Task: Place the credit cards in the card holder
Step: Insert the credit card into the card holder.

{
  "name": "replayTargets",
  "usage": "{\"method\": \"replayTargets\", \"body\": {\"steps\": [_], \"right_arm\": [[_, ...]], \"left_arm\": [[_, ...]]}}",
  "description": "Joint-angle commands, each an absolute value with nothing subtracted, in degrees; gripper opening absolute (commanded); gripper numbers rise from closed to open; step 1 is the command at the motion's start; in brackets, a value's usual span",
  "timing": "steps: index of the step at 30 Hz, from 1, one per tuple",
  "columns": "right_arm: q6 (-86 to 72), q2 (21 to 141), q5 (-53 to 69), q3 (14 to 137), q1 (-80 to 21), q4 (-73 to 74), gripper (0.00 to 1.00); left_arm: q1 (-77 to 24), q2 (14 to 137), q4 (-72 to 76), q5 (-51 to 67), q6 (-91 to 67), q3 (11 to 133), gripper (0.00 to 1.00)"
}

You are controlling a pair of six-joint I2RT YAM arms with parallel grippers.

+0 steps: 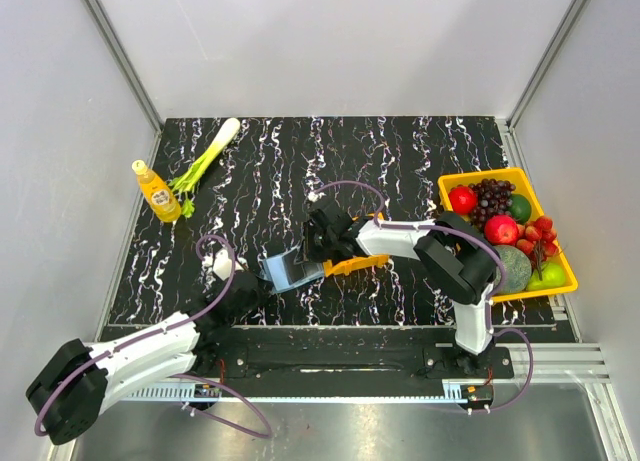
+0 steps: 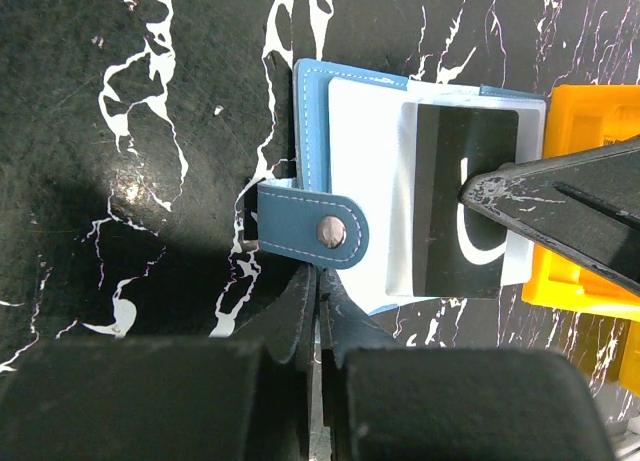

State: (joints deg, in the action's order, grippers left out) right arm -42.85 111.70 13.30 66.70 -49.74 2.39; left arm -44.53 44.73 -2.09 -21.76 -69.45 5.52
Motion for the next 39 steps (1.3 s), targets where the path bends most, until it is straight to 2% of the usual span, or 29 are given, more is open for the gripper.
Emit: {"method": "replayTargets", "body": {"steps": [1, 11, 17, 19, 21, 23, 25, 31, 33, 34, 39], "right_arm": [[-40.43, 114.52, 15.64, 66.53, -50.71, 9.05, 0.00], [-37.54, 114.69, 20.20, 67.05, -50.27, 11.25, 0.00], [-36.47, 117.07, 23.12, 69.52, -50.36, 11.51, 0.18], [-36.56, 116.46, 21.54, 69.26, -50.27, 12.39, 0.19], [-36.91, 114.97, 19.26, 68.21, -50.27, 12.31, 0.29], [-36.83, 113.47, 17.41, 67.50, -50.36, 12.39, 0.30], [-36.83, 111.98, 15.92, 67.06, -50.36, 12.39, 0.35], [-36.21, 110.04, 14.07, 66.80, -50.36, 12.39, 0.35], [-35.95, 109.86, 13.89, 66.80, -50.27, 12.48, 0.25], [-35.95, 109.86, 13.89, 66.71, -50.36, 12.48, 0.23], [-35.33, 109.69, 14.32, 66.88, -50.36, 12.48, 0.23]], "left_arm": [[-44.47, 44.91, -2.90, -22.24, -68.99, 5.54, 0.00], [-44.47, 43.77, -3.60, -22.85, -69.78, 4.83, 0.00], [-44.47, 43.94, -3.16, -22.59, -69.61, 4.83, 0.00], [-44.47, 43.77, -3.34, -22.67, -69.70, 4.83, 0.00], [-44.47, 43.60, -3.60, -22.76, -69.78, 4.83, 0.00], [-44.39, 43.24, -3.69, -22.76, -69.78, 4.83, 0.00], [-44.47, 43.16, -3.69, -22.85, -69.87, 4.66, 0.00], [-44.47, 43.15, -3.87, -22.85, -69.61, 4.83, 0.00], [-44.39, 43.24, -3.69, -22.76, -69.70, 4.75, 0.00], [-44.38, 43.24, -3.69, -22.68, -69.61, 4.75, 0.00], [-44.39, 43.07, -3.69, -22.76, -69.61, 4.83, 0.00]]}}
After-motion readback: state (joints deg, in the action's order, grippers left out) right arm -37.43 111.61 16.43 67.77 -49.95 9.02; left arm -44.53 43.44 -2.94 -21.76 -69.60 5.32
